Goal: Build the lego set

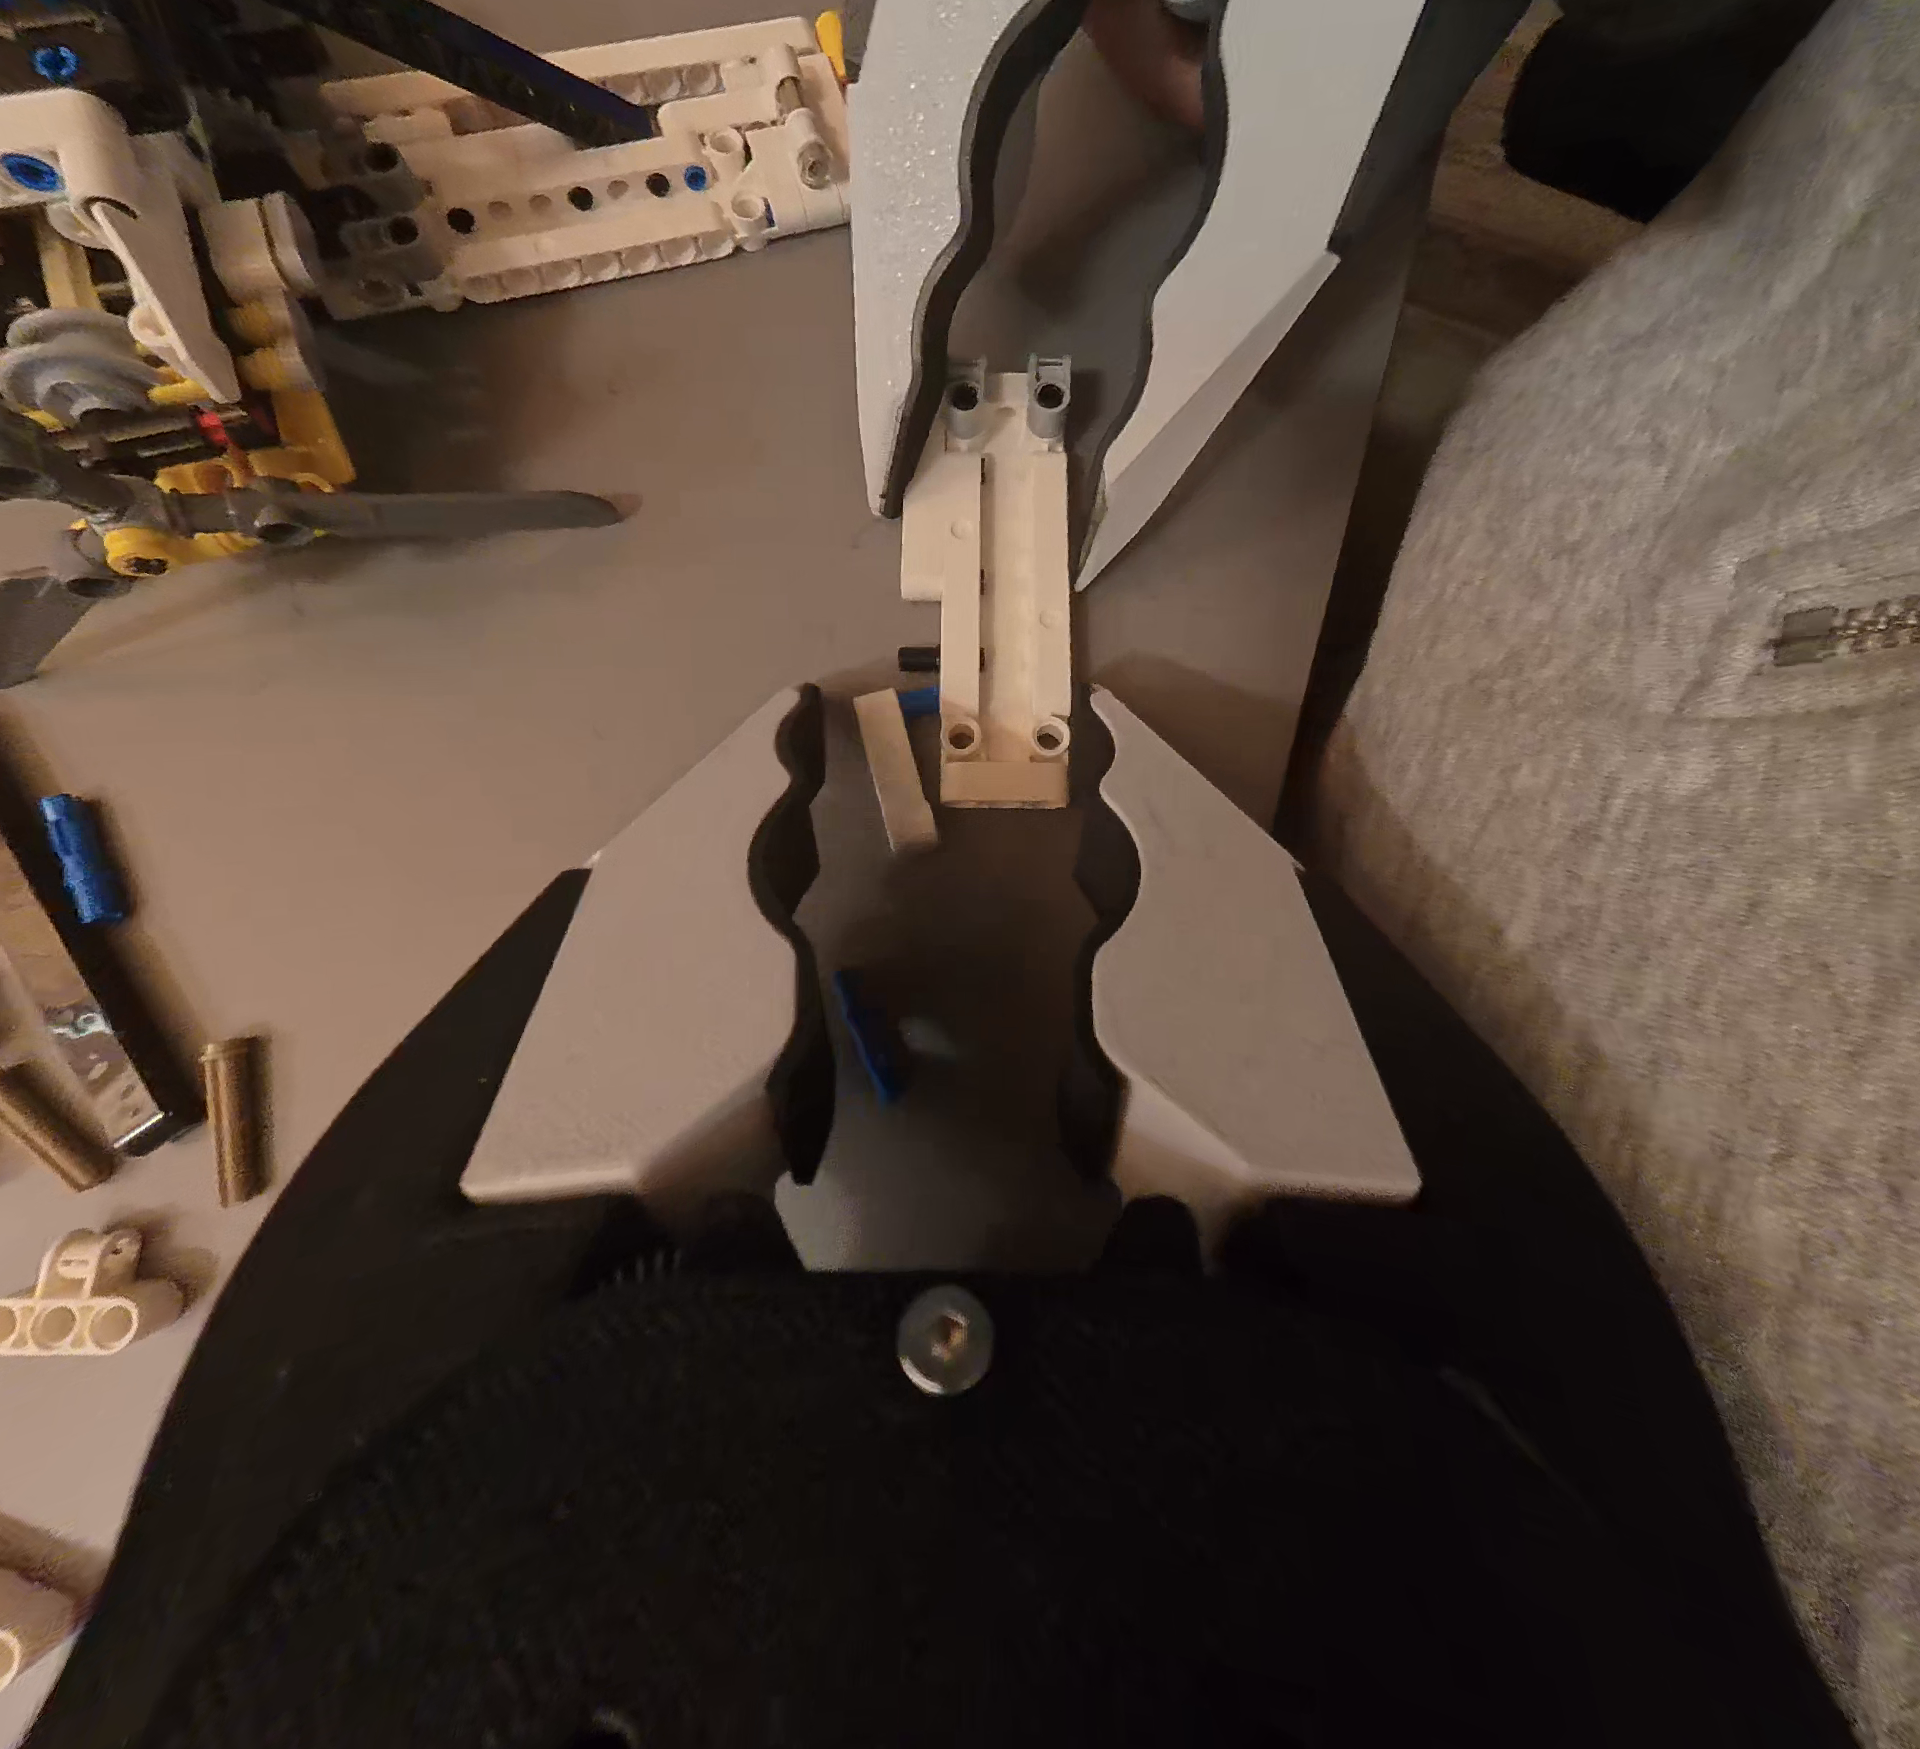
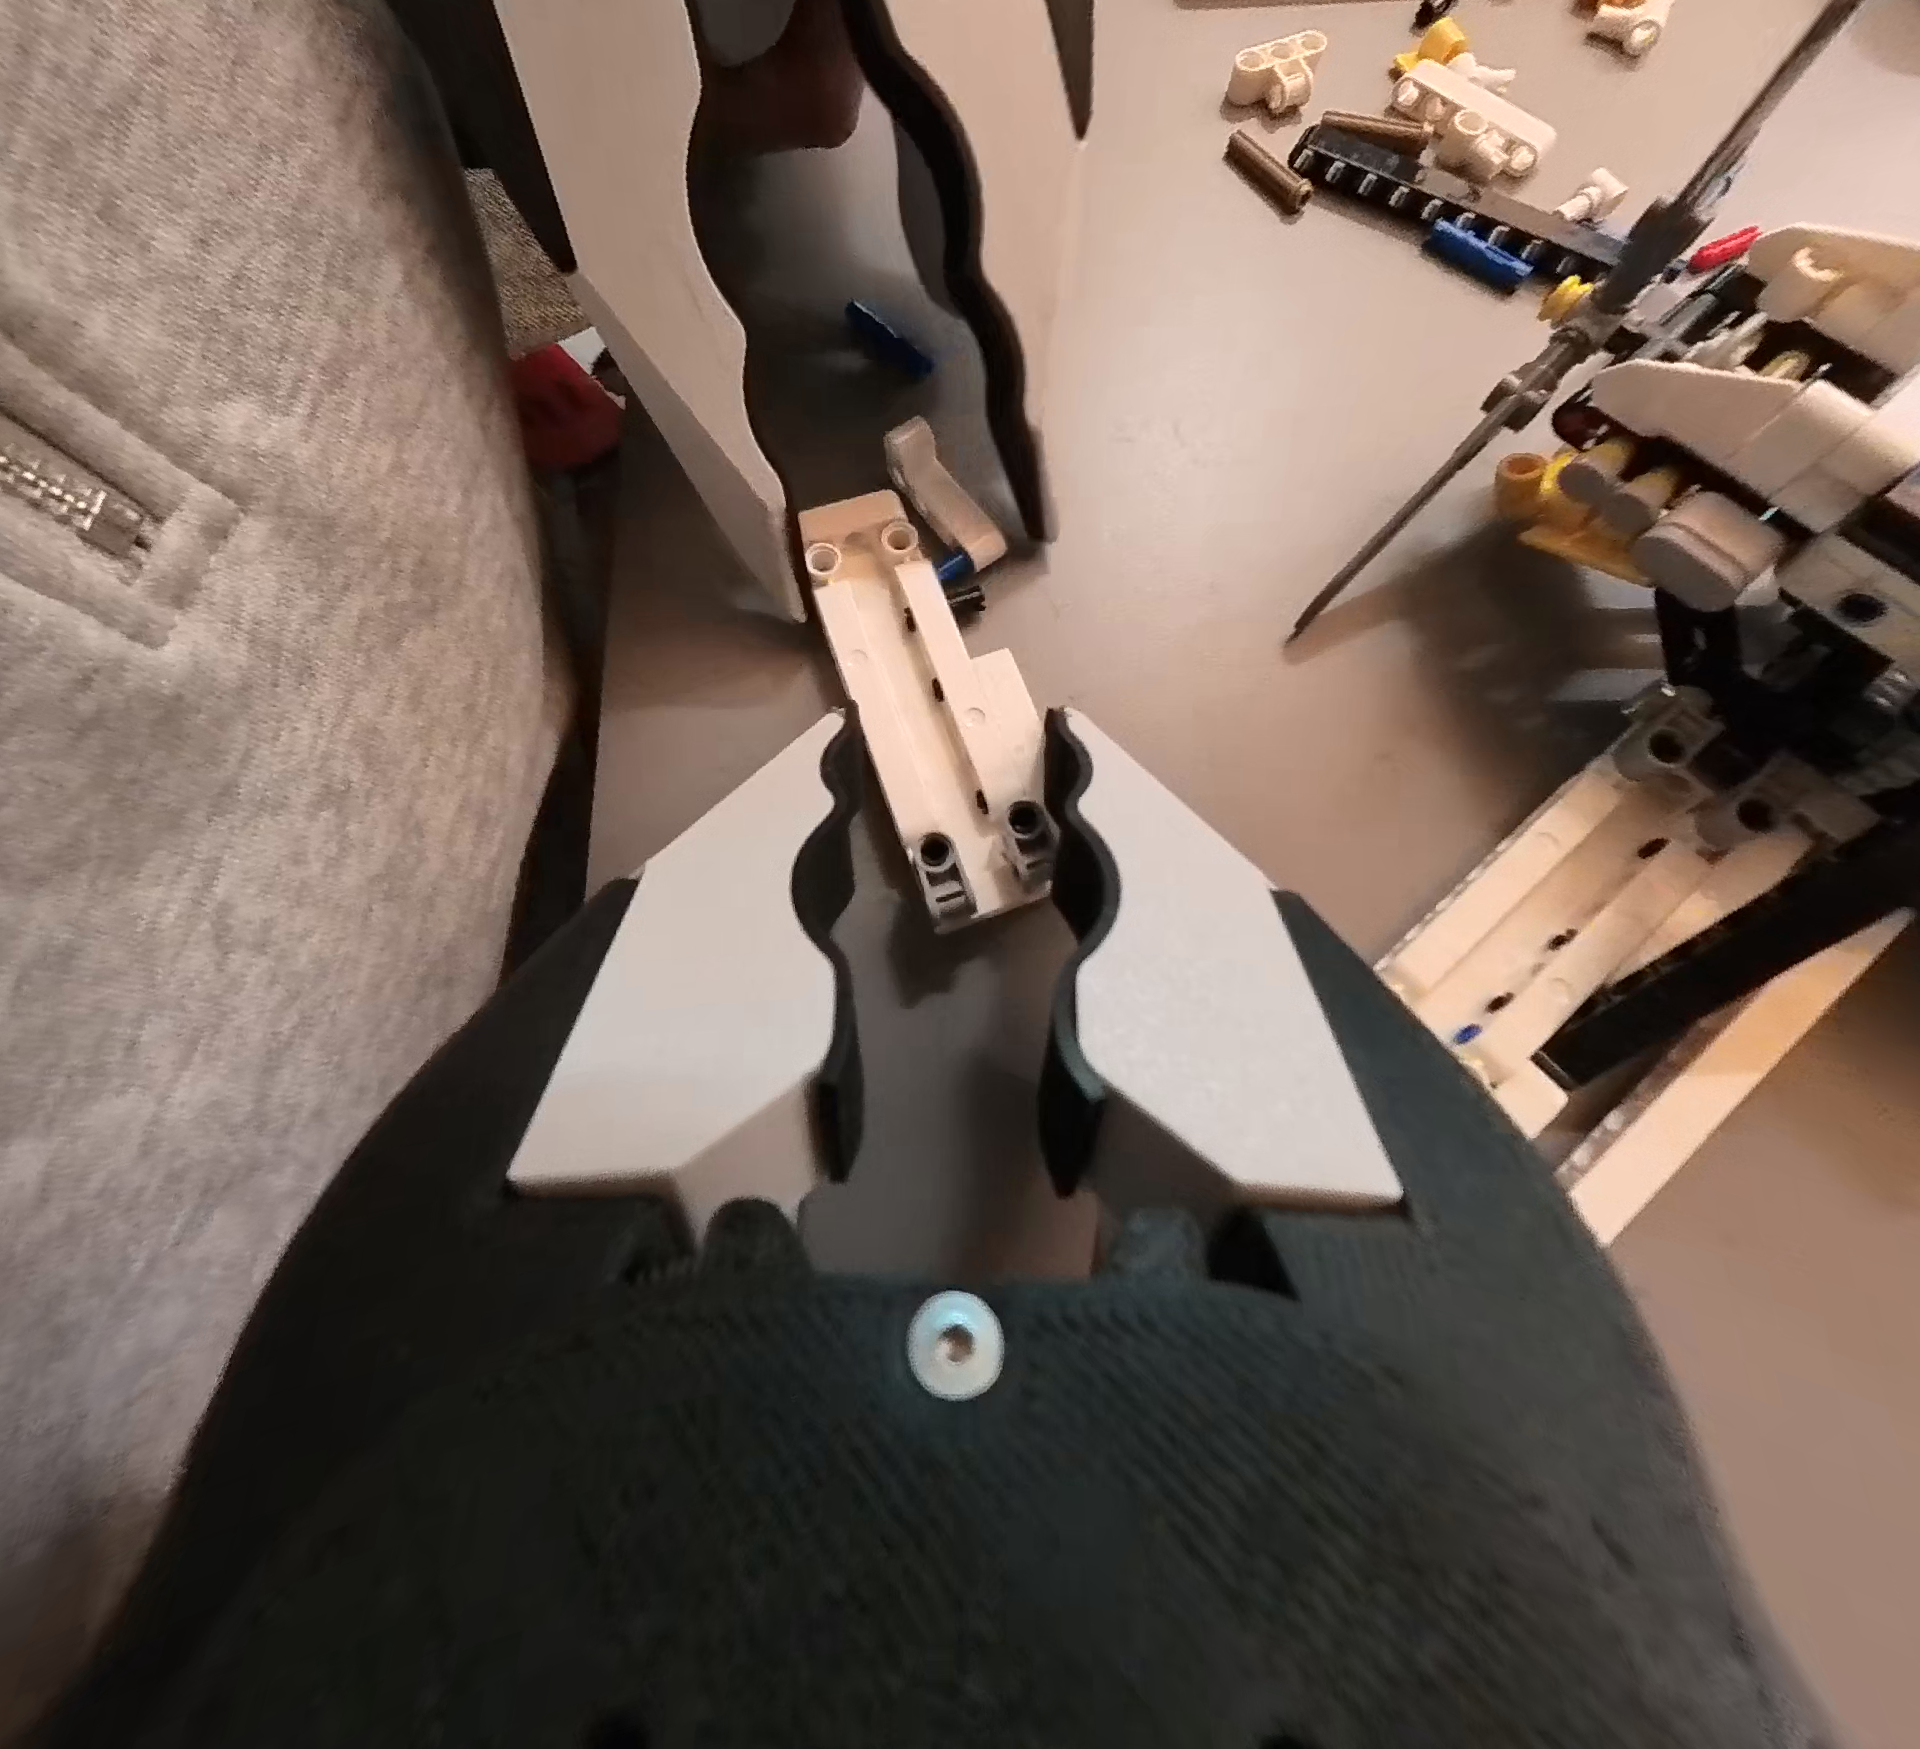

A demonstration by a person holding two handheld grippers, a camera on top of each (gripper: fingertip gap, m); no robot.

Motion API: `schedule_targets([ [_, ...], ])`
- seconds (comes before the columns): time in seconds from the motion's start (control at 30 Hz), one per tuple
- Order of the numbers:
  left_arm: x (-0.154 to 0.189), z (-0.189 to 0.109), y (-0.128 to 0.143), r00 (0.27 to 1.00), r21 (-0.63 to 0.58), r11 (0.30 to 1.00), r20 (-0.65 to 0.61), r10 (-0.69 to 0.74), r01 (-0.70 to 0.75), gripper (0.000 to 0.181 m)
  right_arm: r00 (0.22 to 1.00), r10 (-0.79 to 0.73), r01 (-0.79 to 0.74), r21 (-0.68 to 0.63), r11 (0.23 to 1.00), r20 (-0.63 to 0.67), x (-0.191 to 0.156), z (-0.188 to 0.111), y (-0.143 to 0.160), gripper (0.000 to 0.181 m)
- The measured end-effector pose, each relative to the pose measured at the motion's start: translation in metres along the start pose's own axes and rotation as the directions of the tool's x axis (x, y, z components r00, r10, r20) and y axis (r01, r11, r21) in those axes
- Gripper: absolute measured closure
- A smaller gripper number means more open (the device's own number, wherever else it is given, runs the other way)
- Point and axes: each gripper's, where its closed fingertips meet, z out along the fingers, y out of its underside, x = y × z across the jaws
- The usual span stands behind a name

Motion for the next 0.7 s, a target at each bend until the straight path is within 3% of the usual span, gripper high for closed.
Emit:
schedule_targets([
  [0.17,-0.0026,-0.0023,0.0007,0.998,0.005,1.0,0.063,0.018,-0.018,0.128,1.0,-0.003,0.003,0.0,1.0,-0.005,0.0,-0.0001,0.0001,0.147],
  [0.47,0.003,-0.001,-0.0007,0.991,0.004,0.996,0.094,0.093,-0.093,0.142,1.0,-0.003,0.003,-0.001,1.0,-0.003,-0.0002,-0.0001,0.0003,0.147],
  [0.7,0.0058,-0.0024,-0.0028,0.999,0.026,1.0,-0.037,0.008,-0.007,0.144,1.0,0.001,-0.001,0.001,1.0,0.02,-0.0022,-0.0004,0.0001,0.147],
])
